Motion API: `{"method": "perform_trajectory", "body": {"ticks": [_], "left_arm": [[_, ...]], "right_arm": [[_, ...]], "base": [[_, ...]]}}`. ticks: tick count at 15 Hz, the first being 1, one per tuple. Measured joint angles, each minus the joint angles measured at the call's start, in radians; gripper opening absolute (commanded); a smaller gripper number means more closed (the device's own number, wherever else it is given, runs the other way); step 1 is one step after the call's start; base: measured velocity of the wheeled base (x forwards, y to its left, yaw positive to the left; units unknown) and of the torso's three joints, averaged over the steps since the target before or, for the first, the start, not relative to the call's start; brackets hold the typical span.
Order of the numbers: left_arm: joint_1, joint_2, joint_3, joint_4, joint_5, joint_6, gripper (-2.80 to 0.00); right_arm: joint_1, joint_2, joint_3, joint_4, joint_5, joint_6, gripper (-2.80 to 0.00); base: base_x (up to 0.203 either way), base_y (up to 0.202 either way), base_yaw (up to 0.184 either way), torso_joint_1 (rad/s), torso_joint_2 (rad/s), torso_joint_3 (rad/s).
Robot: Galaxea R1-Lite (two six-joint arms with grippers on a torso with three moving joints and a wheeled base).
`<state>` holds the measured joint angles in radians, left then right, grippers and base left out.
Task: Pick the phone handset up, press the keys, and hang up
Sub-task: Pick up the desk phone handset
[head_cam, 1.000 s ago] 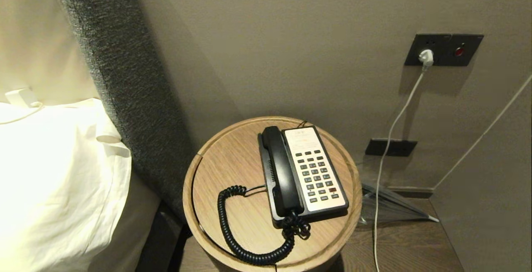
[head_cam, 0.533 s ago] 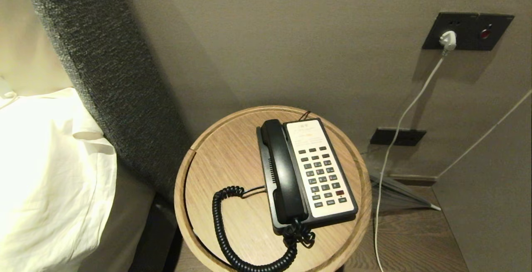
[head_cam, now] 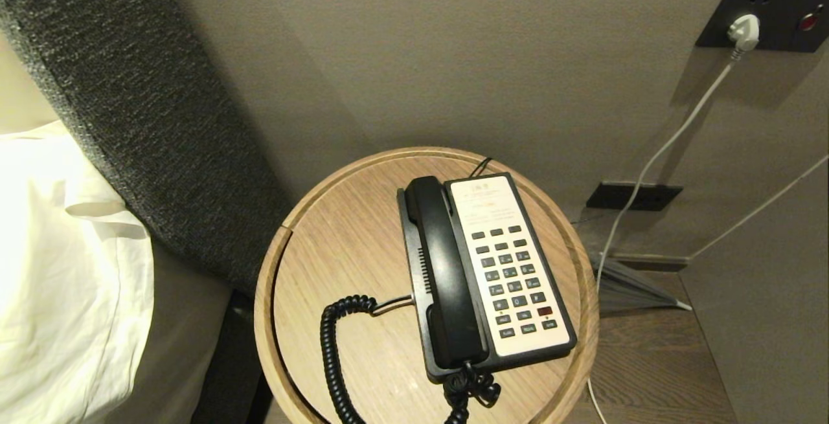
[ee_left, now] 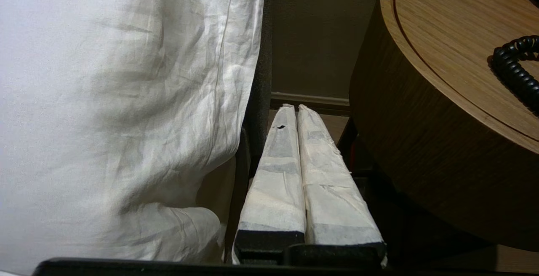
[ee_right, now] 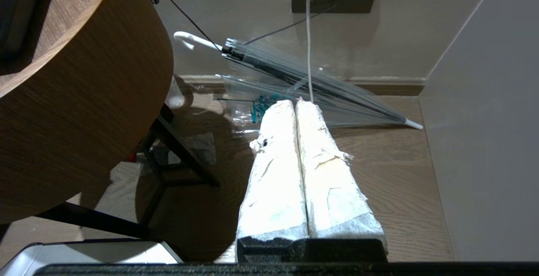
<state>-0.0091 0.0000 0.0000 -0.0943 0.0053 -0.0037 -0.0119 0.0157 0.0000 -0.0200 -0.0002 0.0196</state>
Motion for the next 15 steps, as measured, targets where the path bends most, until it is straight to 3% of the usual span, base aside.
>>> {"method": "perform_trajectory", "body": {"ticks": [15], "left_arm": [[-0.001,0.000,0.000,0.004,0.000,0.035,-2.80]], "right_arm": [[0.000,0.000,0.000,-0.003,0.000,0.000,-2.80]], "base": [[0.000,0.000,0.000,0.000,0.00,0.000]]}}
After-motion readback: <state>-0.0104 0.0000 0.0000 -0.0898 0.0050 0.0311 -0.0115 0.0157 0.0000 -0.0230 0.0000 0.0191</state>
